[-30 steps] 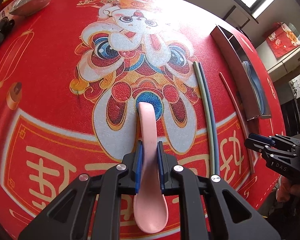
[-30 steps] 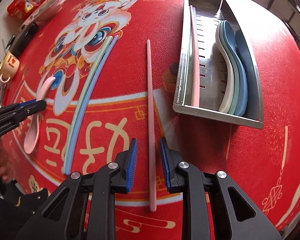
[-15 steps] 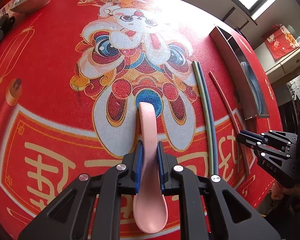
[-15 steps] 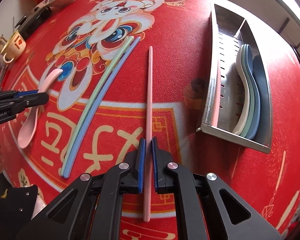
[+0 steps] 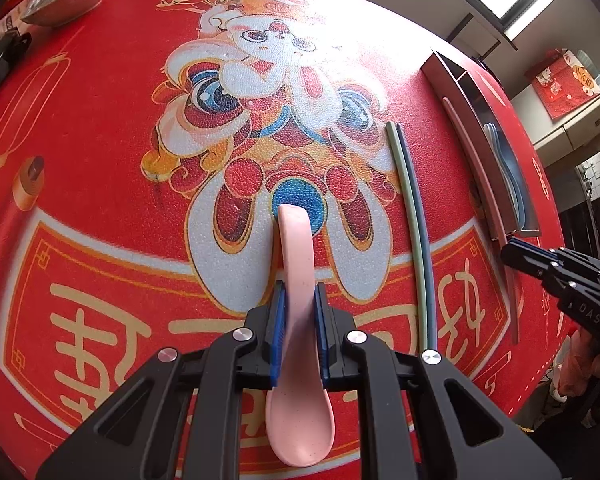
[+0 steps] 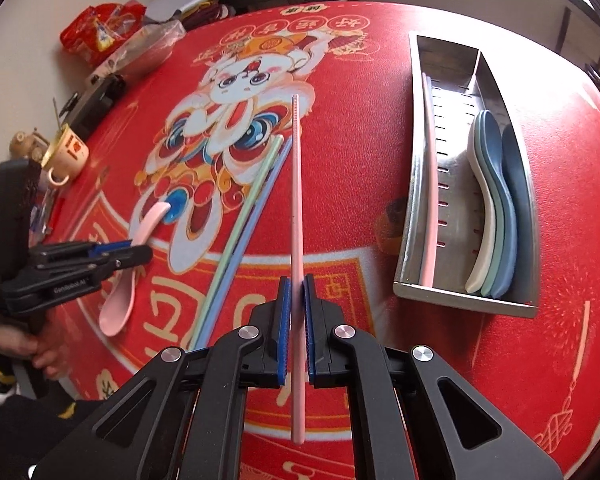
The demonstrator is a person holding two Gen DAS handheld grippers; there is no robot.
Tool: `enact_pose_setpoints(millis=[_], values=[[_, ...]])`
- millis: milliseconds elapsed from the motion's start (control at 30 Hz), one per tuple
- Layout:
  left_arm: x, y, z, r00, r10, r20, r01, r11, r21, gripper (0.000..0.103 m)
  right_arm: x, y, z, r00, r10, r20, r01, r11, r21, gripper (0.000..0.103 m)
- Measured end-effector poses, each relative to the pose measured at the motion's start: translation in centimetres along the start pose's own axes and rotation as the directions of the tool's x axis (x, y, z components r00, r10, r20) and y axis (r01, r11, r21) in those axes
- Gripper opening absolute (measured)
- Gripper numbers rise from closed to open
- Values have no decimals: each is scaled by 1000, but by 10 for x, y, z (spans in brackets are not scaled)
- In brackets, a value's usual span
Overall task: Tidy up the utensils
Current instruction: 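Carry the pink chopstick into the steel tray and open the right tool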
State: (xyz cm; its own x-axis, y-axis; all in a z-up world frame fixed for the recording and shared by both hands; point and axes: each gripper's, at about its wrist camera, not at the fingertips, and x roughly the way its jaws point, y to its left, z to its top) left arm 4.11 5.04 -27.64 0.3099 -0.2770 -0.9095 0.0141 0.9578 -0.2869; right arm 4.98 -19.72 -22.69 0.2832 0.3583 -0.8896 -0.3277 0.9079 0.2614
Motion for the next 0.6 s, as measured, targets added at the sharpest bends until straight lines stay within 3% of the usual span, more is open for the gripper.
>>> enact_pose_setpoints(millis=[167,300,600], values=[[1,-1,1,1000,8,-2,-8,1000,2,14,-23,-16,14,997,19,79,-25,997,78,6],[1,-3,1,1000,15,-2,-15,1000,4,14,-36,-43,34,992,-17,128,-3,989,150,6],[2,-4,0,1000,31,-2,-31,999,8,14,-17,-91,70,983,-134,123,102,967,232,6]])
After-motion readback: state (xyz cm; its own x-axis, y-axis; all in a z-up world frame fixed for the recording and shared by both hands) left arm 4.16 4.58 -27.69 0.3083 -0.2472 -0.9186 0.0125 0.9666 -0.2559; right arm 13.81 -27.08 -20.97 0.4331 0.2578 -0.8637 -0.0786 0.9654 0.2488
